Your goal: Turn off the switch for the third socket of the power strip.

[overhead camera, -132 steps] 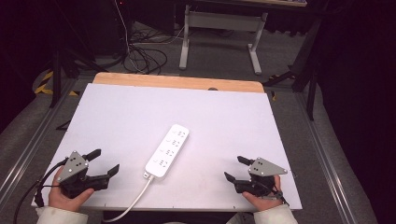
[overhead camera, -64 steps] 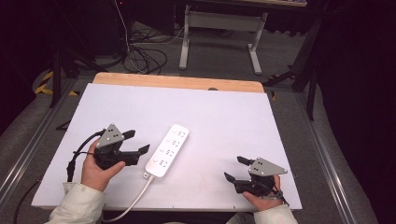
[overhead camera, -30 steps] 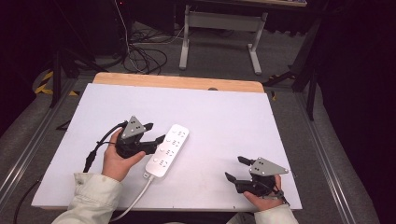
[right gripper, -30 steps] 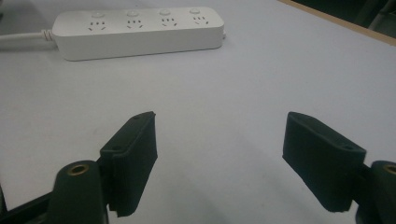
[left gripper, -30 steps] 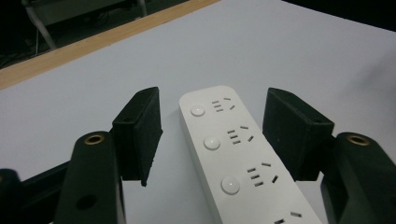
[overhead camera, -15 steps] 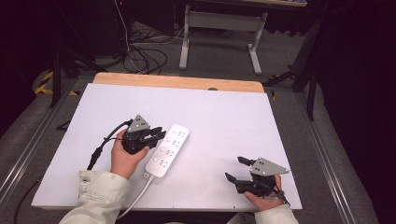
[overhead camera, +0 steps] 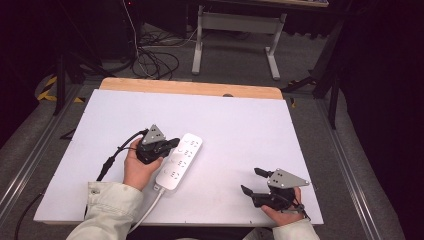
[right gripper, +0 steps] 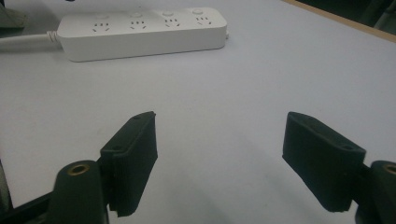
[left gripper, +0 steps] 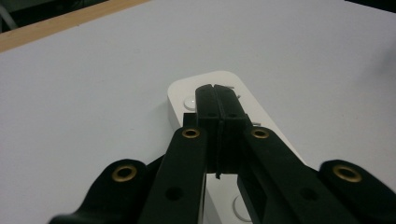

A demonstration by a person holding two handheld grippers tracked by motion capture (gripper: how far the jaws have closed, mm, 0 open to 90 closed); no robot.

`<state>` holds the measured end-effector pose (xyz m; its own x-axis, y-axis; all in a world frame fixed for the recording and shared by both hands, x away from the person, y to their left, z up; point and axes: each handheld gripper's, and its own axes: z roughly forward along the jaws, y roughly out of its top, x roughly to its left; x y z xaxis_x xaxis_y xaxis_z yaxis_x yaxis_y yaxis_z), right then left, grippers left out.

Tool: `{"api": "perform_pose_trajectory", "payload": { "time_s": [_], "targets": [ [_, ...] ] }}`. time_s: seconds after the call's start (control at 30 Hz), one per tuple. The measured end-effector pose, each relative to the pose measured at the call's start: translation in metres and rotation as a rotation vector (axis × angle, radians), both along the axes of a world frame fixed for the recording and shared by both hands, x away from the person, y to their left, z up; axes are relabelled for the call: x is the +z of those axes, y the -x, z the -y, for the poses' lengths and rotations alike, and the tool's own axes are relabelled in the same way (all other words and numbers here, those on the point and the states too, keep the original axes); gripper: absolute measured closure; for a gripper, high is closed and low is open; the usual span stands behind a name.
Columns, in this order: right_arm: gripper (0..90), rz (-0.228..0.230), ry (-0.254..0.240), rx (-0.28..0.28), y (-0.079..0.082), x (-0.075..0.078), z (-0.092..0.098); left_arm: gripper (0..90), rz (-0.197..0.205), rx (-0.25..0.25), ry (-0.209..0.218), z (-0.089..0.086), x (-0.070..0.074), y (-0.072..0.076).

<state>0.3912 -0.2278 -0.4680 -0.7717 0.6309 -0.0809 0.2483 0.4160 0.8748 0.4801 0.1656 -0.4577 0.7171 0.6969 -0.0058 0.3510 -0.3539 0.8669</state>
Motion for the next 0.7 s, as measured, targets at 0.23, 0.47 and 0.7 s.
{"api": "perform_pose_trajectory", "payload": {
  "time_s": [0.23,0.47,0.7],
  "targets": [
    [26.7,0.002,-0.006,0.007,0.0,0.0,0.0,90.0,-0.025,-0.021,-0.016,0.002,-0.007,-0.004],
    [26.7,0.007,-0.004,0.008,0.0,0.0,0.0,90.0,-0.038,-0.028,-0.035,0.004,-0.014,-0.008],
    [26.7,0.004,-0.002,0.014,0.0,0.0,0.0,90.0,-0.03,-0.037,-0.044,0.007,-0.018,-0.01]
  ]
}}
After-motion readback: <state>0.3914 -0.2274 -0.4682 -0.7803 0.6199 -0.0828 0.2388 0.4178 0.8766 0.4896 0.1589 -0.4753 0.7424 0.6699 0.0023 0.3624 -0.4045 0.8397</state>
